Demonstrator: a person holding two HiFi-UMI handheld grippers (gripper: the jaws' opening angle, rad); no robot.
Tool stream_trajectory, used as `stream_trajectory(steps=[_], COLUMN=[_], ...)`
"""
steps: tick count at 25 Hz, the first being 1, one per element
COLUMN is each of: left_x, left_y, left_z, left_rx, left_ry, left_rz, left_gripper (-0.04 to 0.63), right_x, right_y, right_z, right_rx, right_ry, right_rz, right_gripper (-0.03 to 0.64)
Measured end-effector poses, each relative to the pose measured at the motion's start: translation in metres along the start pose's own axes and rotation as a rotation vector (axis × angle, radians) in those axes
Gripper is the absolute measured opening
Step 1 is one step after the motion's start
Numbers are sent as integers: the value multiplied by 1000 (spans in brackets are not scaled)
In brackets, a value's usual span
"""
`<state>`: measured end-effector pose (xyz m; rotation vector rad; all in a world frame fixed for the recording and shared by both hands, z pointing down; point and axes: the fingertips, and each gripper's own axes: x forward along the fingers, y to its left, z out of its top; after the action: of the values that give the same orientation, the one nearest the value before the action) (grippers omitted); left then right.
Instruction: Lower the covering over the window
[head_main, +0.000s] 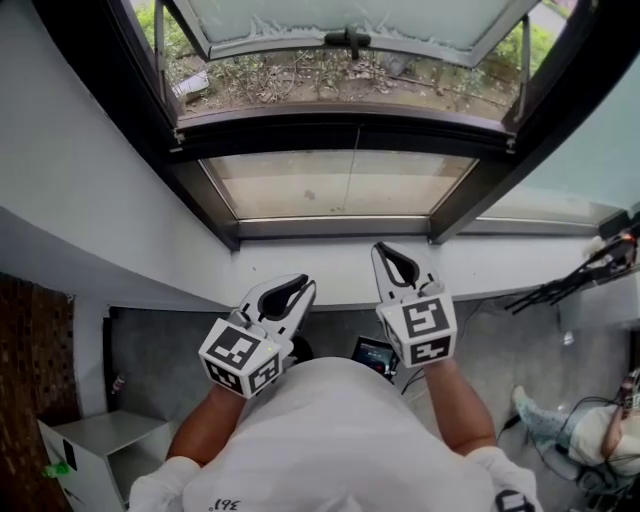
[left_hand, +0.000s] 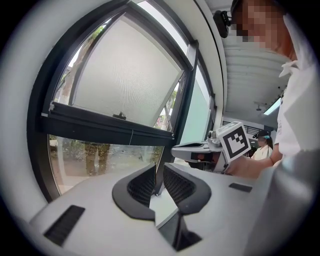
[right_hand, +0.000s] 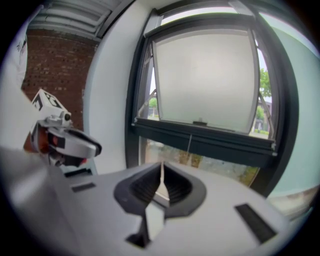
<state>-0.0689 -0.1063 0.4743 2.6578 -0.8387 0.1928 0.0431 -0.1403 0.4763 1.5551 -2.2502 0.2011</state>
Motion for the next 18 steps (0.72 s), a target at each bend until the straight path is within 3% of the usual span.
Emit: stream_trajectory(steps=[18], left_x=[-7], left_y=[-94], left_z=[-40], left_rx=[-43], left_ry=[-18], left_rz=[122], left_gripper=[57], right_x=[-77], right_y=[1], right_z=[-52], right_rx=[-25], right_ry=[1], right_rz=[137], right_gripper=[26])
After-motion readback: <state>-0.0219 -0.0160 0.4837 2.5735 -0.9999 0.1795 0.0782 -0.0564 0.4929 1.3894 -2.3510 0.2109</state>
